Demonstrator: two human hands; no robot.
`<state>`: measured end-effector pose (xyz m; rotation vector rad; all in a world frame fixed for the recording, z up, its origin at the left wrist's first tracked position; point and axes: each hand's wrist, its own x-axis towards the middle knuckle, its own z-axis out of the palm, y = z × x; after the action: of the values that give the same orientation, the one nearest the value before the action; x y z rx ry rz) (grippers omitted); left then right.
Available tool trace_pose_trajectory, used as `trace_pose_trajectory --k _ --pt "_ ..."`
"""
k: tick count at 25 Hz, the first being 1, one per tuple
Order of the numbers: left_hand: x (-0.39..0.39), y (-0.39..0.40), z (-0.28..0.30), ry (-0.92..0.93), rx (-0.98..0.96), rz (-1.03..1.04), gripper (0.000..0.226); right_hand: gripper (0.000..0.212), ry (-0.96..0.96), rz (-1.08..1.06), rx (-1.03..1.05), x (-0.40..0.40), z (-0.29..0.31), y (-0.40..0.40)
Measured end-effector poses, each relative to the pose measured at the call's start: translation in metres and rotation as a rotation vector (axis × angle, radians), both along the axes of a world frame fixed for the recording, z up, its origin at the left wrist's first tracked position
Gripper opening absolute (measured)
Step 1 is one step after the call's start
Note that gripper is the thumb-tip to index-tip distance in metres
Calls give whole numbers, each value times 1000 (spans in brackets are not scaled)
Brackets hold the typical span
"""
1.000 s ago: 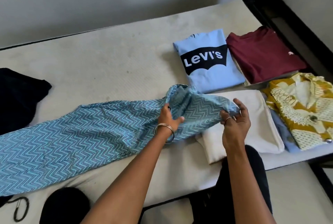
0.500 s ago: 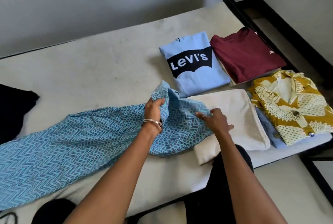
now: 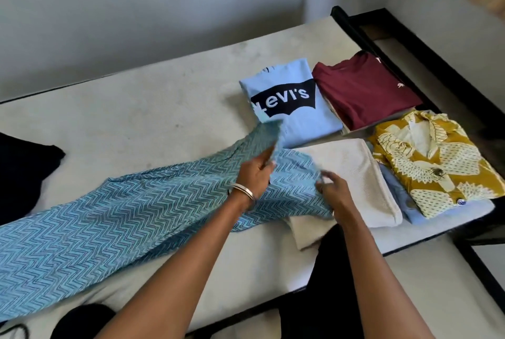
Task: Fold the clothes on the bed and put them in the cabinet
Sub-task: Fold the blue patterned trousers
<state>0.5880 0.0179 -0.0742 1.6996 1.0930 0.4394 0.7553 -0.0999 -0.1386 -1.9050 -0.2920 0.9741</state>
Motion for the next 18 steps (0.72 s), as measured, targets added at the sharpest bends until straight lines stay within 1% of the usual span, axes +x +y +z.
trace_pose_trajectory --k 1,2,3,4,6,8,10,12,13,14,15,16,18 --pt "-1 -5 -12 155 79 -122 49 11 -9 2 -100 4 -11 -3" --pt "-2 -10 -23 266 120 -191 52 25 -2 -1 -139 7 -15 -3" --pt "-2 -12 -32 306 111 -185 53 34 19 19 -145 10 -14 0" --pt "-2 -14 -35 289 87 -119 52 35 49 41 -120 11 -8 5" --pt "-3 -14 -35 197 88 -18 51 23 188 67 -38 8 14 13" --pt "2 -12 -30 72 133 -40 50 13 358 13 40 13 26 18" --pt "9 -10 -21 -51 143 -31 39 13 444 -38 109 24 30 21" --pt "14 -13 -18 -60 158 33 20 12 401 -118 63 32 23 23" --pt "16 -15 -20 -28 177 64 22 19 338 -143 -4 34 16 22" --pt "18 -18 -22 10 196 81 32 31 264 -139 -86 34 9 18" --pt "20 -21 -26 40 207 85 41 41 208 -106 -164 31 5 11" --pt "23 -23 -27 60 211 79 45 46 173 -44 -217 27 0 5" --pt "27 -27 -28 75 208 42 48 39 128 96 -239 21 -2 -6"
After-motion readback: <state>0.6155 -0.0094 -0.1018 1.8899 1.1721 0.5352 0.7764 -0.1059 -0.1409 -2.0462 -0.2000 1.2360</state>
